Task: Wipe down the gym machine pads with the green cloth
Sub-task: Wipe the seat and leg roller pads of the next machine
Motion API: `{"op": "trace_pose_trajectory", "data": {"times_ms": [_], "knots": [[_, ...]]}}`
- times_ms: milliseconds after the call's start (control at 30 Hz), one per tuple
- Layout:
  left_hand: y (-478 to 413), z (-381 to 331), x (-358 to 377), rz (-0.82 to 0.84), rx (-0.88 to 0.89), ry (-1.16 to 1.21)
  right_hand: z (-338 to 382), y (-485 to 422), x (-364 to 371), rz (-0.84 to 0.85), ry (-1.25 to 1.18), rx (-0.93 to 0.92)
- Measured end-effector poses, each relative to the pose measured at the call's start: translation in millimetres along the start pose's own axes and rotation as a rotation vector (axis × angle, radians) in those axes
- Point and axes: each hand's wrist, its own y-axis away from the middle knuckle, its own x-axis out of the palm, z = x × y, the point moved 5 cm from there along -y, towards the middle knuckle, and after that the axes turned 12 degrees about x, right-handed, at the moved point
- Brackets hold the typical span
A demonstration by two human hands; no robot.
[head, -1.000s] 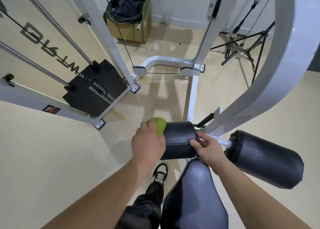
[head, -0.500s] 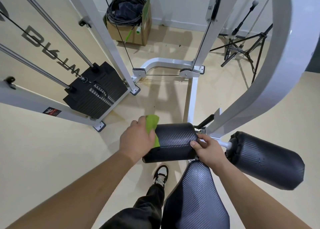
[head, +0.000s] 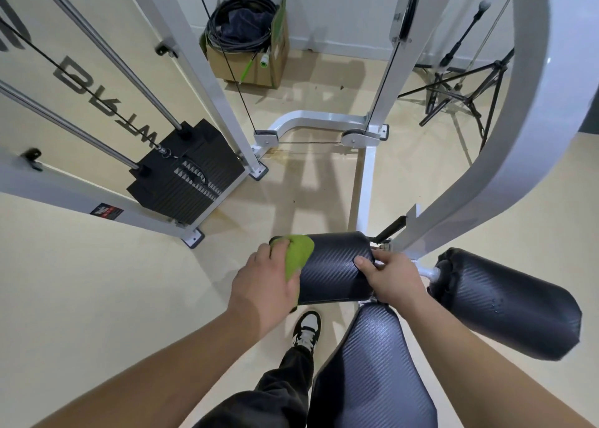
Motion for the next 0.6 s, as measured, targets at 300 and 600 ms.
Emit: {"op": "trace_pose_trajectory", "data": {"times_ms": [300, 600], "knots": [[-58.3, -99.6, 30.7, 0.114, 0.188, 0.039, -19.7, 15.5, 11.1, -0.068, -0.181, -0.005], [-43.3, -3.8, -1.9, -0.026, -0.131, -0.038, -34.4, 13.6, 18.3, 0.031, -0.380, 0.020]]}}
